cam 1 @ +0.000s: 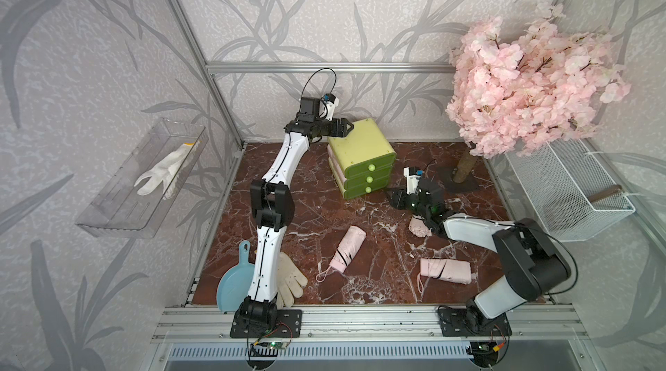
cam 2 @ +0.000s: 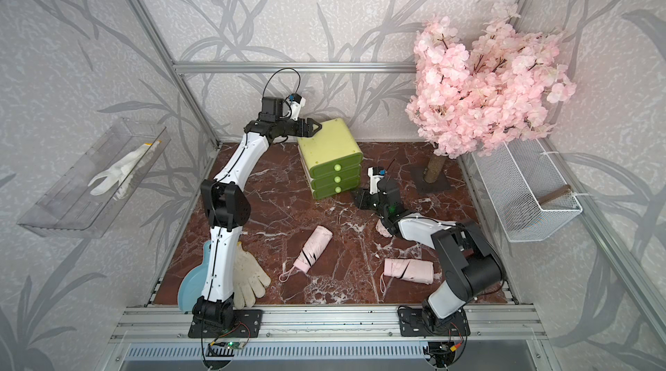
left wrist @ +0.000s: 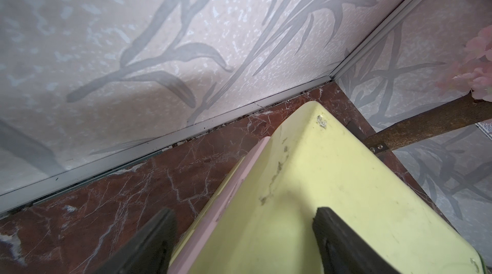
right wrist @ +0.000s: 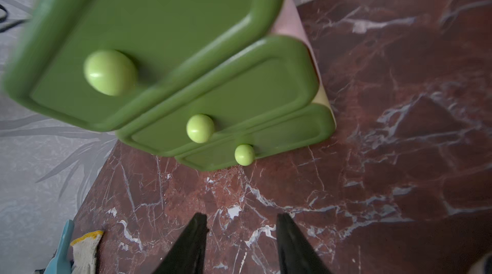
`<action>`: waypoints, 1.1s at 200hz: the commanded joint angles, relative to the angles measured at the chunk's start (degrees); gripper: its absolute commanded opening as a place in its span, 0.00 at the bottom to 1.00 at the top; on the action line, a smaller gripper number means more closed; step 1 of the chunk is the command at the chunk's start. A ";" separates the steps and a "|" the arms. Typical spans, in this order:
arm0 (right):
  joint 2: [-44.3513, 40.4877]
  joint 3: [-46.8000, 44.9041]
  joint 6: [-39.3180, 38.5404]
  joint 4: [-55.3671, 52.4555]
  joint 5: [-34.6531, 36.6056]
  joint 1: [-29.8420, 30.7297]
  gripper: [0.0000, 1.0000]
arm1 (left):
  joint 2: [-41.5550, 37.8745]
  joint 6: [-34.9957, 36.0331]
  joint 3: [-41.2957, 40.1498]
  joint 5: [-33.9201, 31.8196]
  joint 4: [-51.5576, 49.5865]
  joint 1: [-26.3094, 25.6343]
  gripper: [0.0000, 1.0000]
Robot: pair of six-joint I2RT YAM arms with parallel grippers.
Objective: Place the umbrella in the drawer by color
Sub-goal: Open the drawer in the storage box.
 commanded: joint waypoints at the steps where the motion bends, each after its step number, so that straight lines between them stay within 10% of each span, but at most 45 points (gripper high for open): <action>1: 7.16 -0.08 5.80 18.07 -2.36 -0.10 0.43 | -0.60 -0.19 -2.52 0.22 -8.23 -2.16 0.85; 151: 29.16 13.32 13.23 25.33 -0.70 3.26 0.45 | -0.37 0.44 -3.69 -0.49 -8.15 -2.25 0.83; 220: 25.87 9.90 10.38 26.98 0.18 3.35 0.12 | -0.67 0.64 -3.58 -1.49 -8.43 -2.09 0.83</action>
